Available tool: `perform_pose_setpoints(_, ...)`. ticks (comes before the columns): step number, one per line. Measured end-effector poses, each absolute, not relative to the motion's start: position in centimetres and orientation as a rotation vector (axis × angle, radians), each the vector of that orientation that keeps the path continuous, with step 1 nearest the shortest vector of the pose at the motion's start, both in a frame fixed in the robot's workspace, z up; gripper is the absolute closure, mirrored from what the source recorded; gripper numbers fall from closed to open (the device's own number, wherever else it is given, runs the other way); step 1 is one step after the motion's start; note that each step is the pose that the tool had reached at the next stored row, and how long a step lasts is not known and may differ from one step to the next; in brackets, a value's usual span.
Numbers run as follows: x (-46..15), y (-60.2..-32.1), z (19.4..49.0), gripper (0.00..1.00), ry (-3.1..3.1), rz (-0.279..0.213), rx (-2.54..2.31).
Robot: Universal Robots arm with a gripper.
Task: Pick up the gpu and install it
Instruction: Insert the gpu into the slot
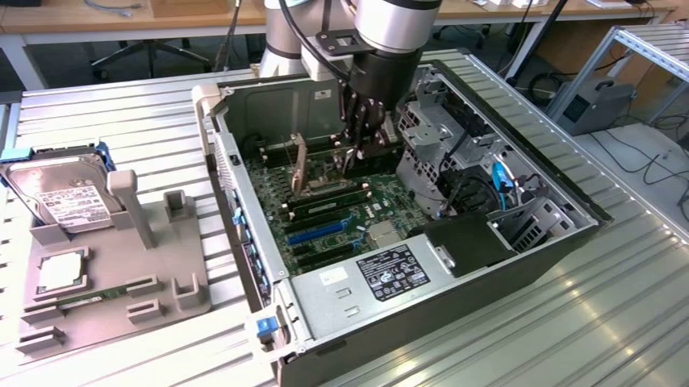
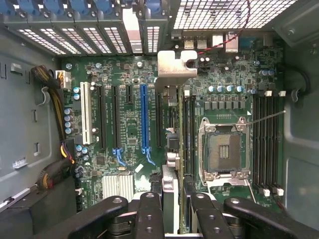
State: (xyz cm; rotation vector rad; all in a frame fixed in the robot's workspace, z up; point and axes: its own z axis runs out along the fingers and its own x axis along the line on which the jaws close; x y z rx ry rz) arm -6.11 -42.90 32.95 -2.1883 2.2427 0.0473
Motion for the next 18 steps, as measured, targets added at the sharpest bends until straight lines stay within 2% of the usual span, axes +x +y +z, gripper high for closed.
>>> perform_pose_setpoints(18, -6.11, -43.83, 32.91, 0.73, 2.243, 0.047, -2.188)
